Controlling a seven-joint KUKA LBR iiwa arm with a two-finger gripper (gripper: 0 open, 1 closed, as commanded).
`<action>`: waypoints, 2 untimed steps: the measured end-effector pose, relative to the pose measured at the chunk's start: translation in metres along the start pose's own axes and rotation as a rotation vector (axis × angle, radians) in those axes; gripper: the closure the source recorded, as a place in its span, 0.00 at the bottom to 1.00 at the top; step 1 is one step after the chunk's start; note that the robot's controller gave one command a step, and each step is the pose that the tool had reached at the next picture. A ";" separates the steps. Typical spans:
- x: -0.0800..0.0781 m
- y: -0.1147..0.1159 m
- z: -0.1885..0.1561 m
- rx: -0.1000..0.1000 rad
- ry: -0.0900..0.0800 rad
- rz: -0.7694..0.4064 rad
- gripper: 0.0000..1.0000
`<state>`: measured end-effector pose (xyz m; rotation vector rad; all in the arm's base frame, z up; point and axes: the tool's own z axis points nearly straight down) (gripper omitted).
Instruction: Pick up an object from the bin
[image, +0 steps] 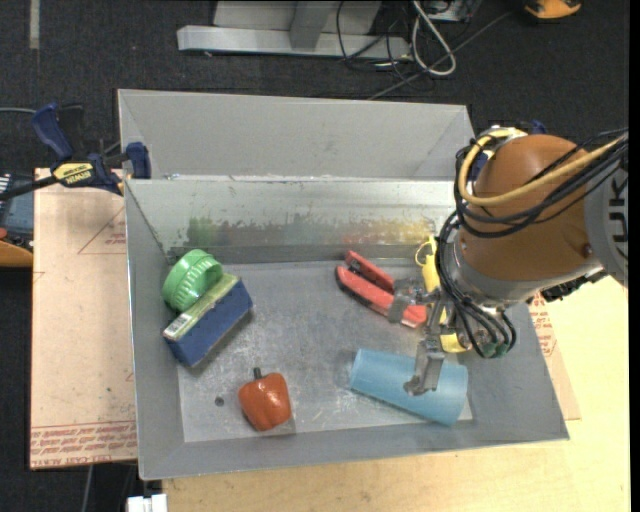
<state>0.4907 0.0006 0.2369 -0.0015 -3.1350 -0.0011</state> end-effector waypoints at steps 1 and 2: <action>-0.001 0.000 -0.003 0.000 -0.008 0.000 0.00; 0.002 -0.036 0.134 -0.002 -0.011 0.155 0.00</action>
Offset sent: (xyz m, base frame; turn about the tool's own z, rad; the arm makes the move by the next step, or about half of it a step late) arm -0.0056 -0.0447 -0.1669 0.1932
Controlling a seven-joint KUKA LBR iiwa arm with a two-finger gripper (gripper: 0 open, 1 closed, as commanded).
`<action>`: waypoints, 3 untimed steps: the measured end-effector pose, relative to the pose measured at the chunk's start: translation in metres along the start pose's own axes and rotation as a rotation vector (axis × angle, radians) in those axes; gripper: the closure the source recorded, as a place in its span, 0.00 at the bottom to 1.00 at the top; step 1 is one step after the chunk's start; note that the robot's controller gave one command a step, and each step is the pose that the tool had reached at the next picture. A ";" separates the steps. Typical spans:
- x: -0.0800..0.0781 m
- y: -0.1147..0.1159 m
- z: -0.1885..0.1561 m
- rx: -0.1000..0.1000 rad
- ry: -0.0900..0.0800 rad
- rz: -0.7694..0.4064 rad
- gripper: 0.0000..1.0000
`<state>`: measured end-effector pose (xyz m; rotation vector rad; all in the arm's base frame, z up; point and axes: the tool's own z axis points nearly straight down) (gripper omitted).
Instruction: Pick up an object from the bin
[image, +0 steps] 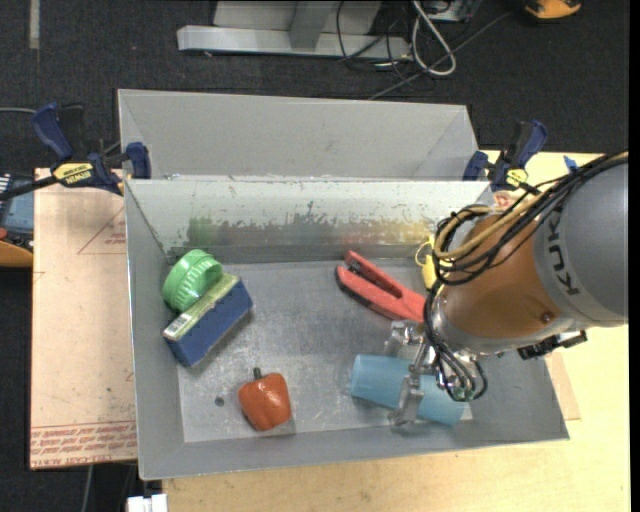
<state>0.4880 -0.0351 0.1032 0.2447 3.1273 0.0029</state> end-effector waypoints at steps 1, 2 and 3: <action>0.007 -0.007 -0.059 -0.001 -0.014 -0.176 0.00; 0.011 0.024 0.004 -0.001 0.004 -0.098 0.00; 0.008 0.015 0.032 -0.003 -0.026 -0.059 0.00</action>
Offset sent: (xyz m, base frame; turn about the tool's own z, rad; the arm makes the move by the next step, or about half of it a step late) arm -0.0071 0.0238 -0.0032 -0.0968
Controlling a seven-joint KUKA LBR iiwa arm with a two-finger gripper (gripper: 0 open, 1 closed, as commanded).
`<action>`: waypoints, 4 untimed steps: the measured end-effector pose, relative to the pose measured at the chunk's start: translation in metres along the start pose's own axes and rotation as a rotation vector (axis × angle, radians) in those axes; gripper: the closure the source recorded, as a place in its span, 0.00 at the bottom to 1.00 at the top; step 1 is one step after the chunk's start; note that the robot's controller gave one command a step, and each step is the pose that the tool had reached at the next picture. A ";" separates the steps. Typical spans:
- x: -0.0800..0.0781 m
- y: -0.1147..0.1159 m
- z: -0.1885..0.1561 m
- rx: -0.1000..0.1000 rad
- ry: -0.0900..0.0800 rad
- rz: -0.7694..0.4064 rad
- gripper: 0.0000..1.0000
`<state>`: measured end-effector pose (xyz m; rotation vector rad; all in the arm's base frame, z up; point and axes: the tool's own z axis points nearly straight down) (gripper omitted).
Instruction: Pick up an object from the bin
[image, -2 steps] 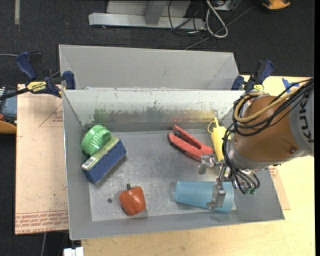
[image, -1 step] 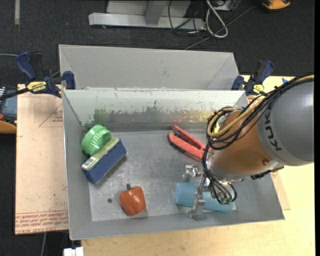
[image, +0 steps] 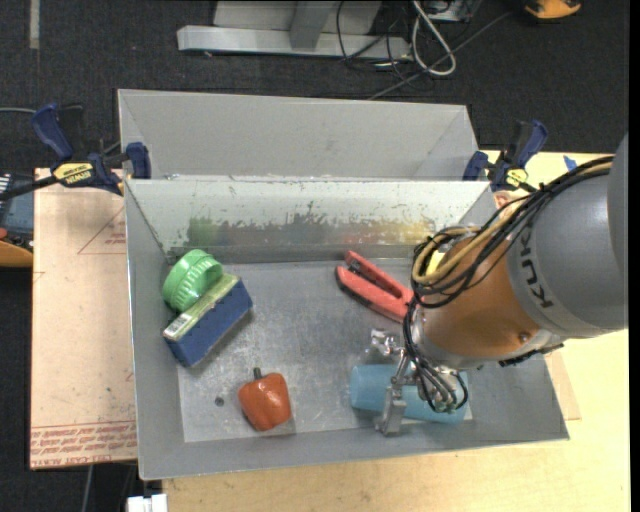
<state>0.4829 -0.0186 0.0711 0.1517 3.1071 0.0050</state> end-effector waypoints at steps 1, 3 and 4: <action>0.005 0.024 0.000 -0.001 0.019 -0.082 1.00; 0.006 0.024 -0.016 -0.001 0.026 -0.082 1.00; 0.006 0.025 -0.039 -0.001 0.026 -0.082 1.00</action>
Offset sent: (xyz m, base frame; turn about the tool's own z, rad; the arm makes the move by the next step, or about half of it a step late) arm 0.0000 0.0000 0.0000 0.0000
